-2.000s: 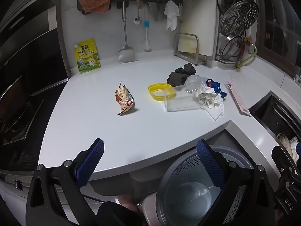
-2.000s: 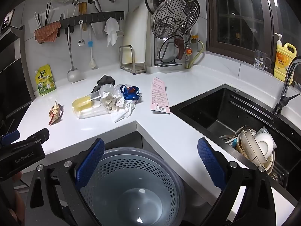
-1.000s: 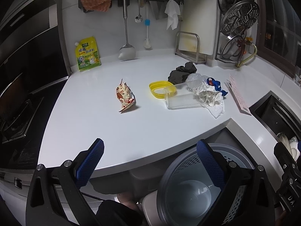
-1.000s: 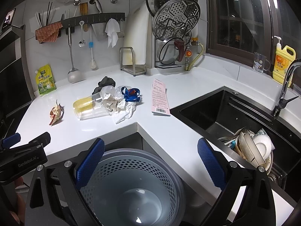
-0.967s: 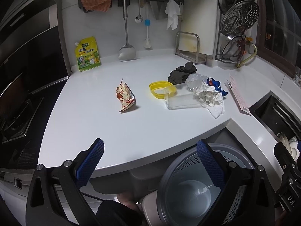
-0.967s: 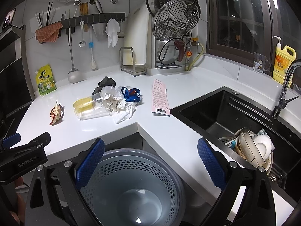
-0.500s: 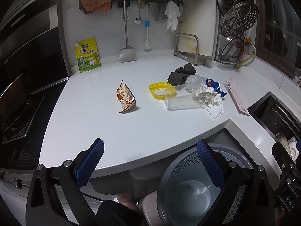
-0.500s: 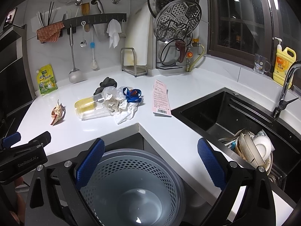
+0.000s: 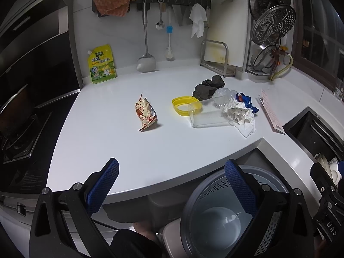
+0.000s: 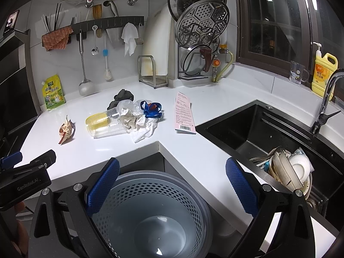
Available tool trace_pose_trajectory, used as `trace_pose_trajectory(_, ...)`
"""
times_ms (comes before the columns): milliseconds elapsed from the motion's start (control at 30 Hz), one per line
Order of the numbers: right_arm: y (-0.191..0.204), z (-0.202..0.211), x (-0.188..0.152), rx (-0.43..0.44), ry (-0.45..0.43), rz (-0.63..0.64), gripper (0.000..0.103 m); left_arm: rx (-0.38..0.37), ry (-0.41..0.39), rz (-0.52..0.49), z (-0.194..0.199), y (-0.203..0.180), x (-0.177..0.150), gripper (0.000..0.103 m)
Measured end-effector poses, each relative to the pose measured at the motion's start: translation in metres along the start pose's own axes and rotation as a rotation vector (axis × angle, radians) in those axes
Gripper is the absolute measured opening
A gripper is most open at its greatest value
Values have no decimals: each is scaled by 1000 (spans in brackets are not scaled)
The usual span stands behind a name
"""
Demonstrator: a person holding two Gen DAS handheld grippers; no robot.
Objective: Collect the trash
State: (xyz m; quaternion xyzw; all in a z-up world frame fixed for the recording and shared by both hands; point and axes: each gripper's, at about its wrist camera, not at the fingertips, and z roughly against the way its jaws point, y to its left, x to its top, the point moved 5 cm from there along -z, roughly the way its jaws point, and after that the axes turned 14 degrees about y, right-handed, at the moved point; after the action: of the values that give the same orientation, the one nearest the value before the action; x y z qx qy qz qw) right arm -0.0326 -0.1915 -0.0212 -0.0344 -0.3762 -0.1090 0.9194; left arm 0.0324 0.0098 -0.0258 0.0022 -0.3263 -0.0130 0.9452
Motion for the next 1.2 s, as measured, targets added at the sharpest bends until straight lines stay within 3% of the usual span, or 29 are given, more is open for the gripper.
trace_pose_trajectory(1200, 1, -1, -1, 6, 2, -2, 94, -3, 4, -6, 0, -2, -1, 97)
